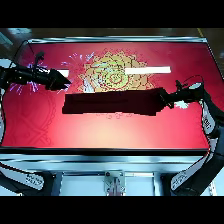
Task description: Fold the shirts.
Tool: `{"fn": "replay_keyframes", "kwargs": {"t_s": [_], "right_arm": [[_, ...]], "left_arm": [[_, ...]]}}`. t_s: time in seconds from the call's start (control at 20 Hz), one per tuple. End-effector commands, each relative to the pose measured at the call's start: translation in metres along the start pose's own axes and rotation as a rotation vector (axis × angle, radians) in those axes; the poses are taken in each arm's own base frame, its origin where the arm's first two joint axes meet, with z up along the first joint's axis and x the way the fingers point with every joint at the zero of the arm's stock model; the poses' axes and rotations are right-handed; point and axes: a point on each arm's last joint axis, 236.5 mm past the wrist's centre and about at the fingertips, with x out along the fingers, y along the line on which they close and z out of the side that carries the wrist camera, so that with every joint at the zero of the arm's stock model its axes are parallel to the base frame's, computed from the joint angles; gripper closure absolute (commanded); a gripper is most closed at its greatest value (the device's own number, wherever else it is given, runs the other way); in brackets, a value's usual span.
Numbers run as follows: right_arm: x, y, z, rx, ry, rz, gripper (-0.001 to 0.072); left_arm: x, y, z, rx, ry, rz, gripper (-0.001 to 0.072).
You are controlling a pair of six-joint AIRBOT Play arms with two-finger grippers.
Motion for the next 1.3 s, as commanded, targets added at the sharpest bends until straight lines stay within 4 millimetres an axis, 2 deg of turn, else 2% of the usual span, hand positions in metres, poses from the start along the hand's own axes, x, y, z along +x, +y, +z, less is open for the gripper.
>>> {"fn": "replay_keyframes", "kwargs": {"t_s": [0.0, 0.05, 0.1, 0.15, 0.3, 0.35, 0.5, 0.65, 0.8, 1.1, 1.25], "right_arm": [[-0.030, 0.040, 0.002, -0.080, -0.049, 0.070, 0.0648], [-0.047, 0.054, 0.002, -0.122, -0.078, 0.072, 0.0648], [-0.063, 0.069, 0.001, -0.159, -0.107, 0.074, 0.0648], [-0.082, 0.085, -0.005, -0.197, -0.130, 0.079, 0.0648], [-0.129, 0.120, -0.028, -0.268, -0.172, 0.066, 0.0648], [-0.142, 0.126, -0.037, -0.281, -0.183, 0.043, 0.0648], [-0.173, 0.138, -0.059, -0.305, -0.214, -0.013, 0.0648], [-0.196, 0.148, -0.078, -0.328, -0.238, -0.045, 0.0648], [-0.207, 0.152, -0.084, -0.331, -0.266, -0.060, 0.0648], [-0.205, 0.152, -0.092, -0.320, -0.235, -0.056, 0.0648], [-0.206, 0.153, -0.094, -0.323, -0.233, -0.053, 0.0648]], "left_arm": [[0.021, -0.021, 0.004, 0.051, -0.014, 0.001, 0.0253], [0.030, -0.027, 0.006, 0.065, -0.022, 0.003, 0.0383], [0.040, -0.034, 0.009, 0.082, -0.036, 0.004, 0.0590], [0.053, -0.042, 0.015, 0.102, -0.063, 0.009, 0.0664], [0.099, -0.059, 0.034, 0.134, -0.155, 0.023, 0.0664], [0.118, -0.067, 0.030, 0.134, -0.144, 0.004, 0.0663], [0.184, -0.091, -0.011, 0.132, -0.023, -0.072, 0.0664], [0.231, -0.097, -0.040, 0.131, 0.038, -0.078, 0.0663], [0.254, -0.103, -0.055, 0.069, 0.075, -0.133, 0.0663], [0.288, -0.121, -0.062, -0.044, 0.058, -0.267, 0.0664], [0.310, -0.133, -0.084, -0.089, 0.101, -0.314, 0.0664]]}}
